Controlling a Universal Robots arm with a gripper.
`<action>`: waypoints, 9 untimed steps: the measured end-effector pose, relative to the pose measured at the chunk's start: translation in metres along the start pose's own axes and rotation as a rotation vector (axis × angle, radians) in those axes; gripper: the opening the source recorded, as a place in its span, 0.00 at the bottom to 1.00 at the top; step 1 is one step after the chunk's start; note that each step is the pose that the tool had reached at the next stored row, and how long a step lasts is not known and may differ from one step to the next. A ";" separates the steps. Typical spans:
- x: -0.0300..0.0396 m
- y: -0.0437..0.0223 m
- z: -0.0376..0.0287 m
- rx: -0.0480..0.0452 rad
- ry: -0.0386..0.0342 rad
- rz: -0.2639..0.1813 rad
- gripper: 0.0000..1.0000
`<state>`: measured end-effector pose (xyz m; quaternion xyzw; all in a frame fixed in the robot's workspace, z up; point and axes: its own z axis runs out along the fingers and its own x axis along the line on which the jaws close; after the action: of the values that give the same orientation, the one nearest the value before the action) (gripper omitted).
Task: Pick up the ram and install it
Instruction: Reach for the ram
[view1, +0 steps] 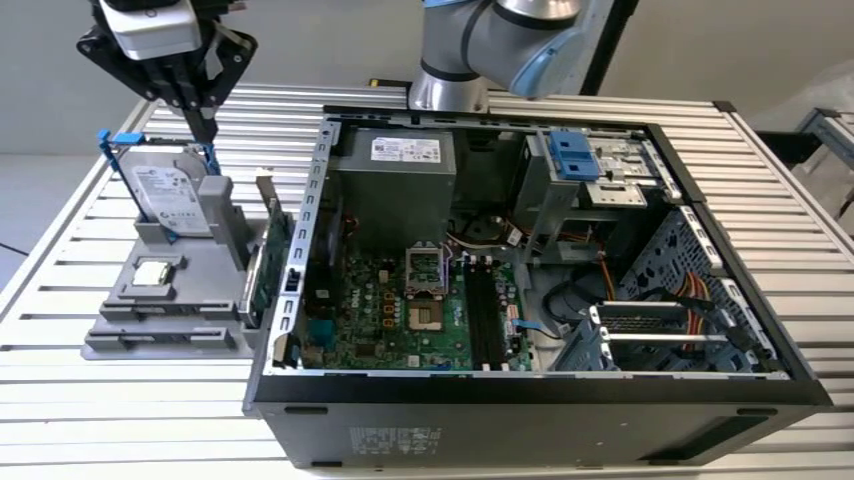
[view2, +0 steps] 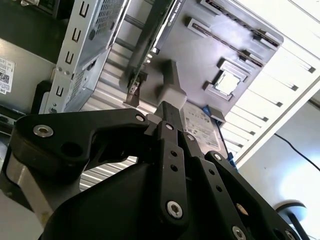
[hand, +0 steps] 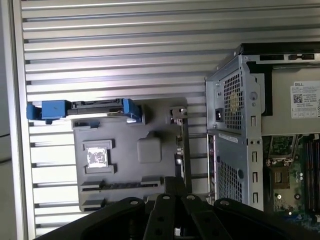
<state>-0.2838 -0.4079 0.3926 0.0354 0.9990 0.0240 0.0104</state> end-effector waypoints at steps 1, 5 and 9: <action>0.0011 -0.0001 0.0000 0.0000 0.0000 0.000 0.00; 0.0058 -0.0007 -0.0001 0.0000 0.0000 0.000 0.00; 0.0102 -0.0014 -0.0003 0.0000 0.0001 0.000 0.00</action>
<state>-0.2941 -0.4085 0.3926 0.0354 0.9990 0.0240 0.0103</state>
